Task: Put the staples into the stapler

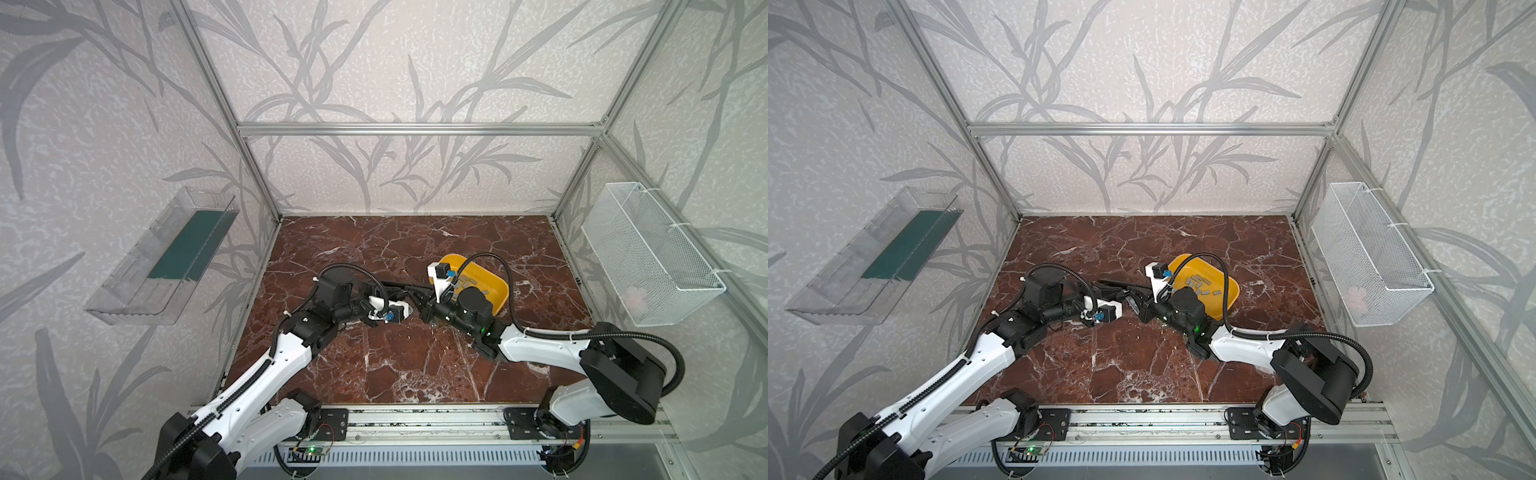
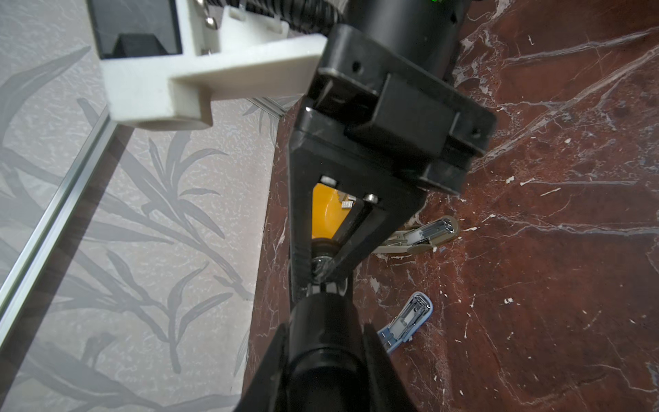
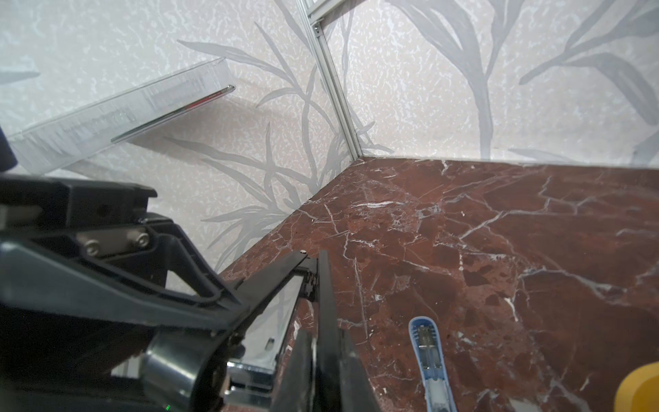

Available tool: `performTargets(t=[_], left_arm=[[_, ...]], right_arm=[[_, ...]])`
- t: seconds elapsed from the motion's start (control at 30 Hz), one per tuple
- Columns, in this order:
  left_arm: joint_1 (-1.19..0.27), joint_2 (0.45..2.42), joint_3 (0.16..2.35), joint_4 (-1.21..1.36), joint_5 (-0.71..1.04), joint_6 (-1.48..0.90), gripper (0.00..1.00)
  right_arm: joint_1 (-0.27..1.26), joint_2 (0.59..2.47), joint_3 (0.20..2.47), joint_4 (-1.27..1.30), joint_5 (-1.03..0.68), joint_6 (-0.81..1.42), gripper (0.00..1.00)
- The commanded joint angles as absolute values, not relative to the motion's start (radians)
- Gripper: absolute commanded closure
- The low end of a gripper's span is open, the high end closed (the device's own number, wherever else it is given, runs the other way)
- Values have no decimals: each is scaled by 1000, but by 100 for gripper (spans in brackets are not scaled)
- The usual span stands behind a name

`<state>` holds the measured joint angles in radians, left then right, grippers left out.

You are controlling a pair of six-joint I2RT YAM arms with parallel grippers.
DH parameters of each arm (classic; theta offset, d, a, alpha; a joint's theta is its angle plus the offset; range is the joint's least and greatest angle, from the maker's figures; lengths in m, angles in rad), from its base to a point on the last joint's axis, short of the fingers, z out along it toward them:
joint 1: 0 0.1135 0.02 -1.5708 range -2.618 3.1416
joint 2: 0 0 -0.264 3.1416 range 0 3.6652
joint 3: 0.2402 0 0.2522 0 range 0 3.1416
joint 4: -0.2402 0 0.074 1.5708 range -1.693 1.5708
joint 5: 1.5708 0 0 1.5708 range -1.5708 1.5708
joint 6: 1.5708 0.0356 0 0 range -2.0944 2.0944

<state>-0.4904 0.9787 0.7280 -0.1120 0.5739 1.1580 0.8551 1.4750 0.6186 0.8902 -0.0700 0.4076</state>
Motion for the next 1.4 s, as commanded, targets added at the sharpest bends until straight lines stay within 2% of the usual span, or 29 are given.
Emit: performTargets(t=[0.0, 0.13, 0.43, 0.5, 0.63, 0.7, 0.77, 0.97, 1.07, 1.17, 1.23, 1.37], left_arm=[[-484, 907, 750, -15, 644, 1148, 100], [-469, 892, 742, 5, 640, 1126, 100], [-384, 866, 700, 143, 777, 1013, 100], [-375, 865, 699, 144, 804, 1015, 100], [-374, 883, 712, 94, 793, 1050, 100], [-374, 894, 717, 79, 764, 1060, 100], [-374, 902, 721, 64, 728, 1073, 100], [-368, 918, 726, 31, 683, 1098, 100], [-368, 926, 740, -7, 696, 1146, 100], [-372, 948, 754, -56, 739, 1206, 100], [-378, 967, 772, -117, 777, 1232, 100], [-386, 987, 794, -165, 859, 1245, 100]], right_arm=[[819, 1473, 569, 834, -14, 382, 100], [812, 1449, 546, 853, -4, 396, 100], [758, 1457, 510, 919, -67, 461, 100], [753, 1456, 502, 939, -91, 471, 89], [752, 1425, 492, 948, -138, 464, 74], [752, 1394, 477, 949, -137, 465, 62], [752, 1357, 457, 944, -126, 466, 57], [747, 1214, 400, 915, -125, 447, 55], [749, 1161, 370, 938, -143, 360, 51], [761, 1103, 356, 932, -238, 226, 51], [799, 1062, 360, 883, -264, 133, 52], [913, 1036, 394, 788, -195, -2, 54]])
